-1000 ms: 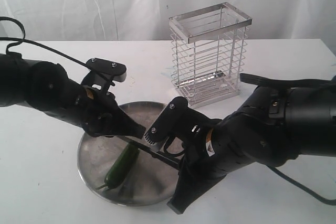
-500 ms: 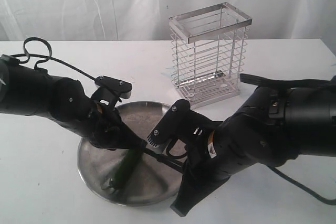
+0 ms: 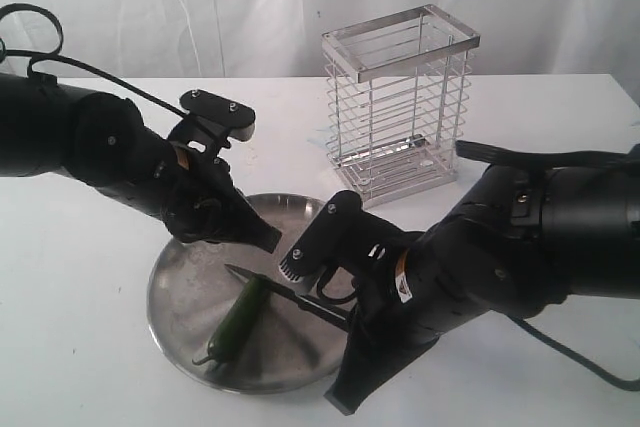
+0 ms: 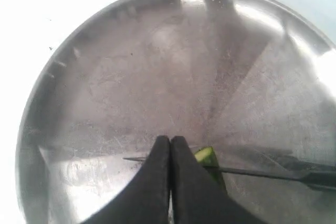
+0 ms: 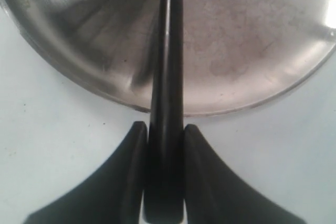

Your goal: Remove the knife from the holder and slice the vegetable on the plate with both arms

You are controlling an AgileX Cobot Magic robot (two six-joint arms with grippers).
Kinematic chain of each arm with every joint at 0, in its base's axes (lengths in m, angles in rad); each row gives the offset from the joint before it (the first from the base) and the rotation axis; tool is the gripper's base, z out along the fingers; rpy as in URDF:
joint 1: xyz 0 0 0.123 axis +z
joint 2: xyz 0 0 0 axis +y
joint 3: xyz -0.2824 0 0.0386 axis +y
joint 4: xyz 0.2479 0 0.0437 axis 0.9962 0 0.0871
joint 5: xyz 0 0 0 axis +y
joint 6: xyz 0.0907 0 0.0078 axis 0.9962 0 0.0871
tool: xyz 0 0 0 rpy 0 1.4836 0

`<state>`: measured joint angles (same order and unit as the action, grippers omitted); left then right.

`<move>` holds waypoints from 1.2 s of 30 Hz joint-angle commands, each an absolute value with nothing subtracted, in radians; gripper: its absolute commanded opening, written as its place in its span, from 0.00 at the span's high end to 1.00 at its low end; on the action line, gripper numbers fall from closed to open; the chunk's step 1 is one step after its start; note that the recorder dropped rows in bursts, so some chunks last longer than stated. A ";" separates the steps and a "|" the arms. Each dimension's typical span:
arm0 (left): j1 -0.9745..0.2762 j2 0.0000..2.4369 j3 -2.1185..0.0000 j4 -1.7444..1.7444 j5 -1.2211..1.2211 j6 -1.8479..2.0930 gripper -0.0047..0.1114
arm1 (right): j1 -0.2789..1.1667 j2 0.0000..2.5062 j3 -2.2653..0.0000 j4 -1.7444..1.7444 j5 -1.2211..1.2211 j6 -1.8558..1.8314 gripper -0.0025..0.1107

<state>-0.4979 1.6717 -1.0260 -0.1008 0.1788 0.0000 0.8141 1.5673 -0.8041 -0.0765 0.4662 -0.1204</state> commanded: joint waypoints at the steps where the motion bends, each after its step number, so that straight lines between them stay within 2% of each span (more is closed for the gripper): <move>1: -0.501 1.693 -1.026 -0.095 0.215 0.000 0.96 | 0.816 1.564 -0.801 -0.082 0.510 -0.129 0.98; 36: -0.501 1.736 -1.026 -0.095 0.227 0.000 0.96 | 0.816 1.641 -0.801 -0.082 0.501 -0.127 0.98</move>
<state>-0.4979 1.7293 -1.0260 -0.0891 0.2108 0.0000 0.8141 1.6422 -0.8041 -0.0765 0.5088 -0.1204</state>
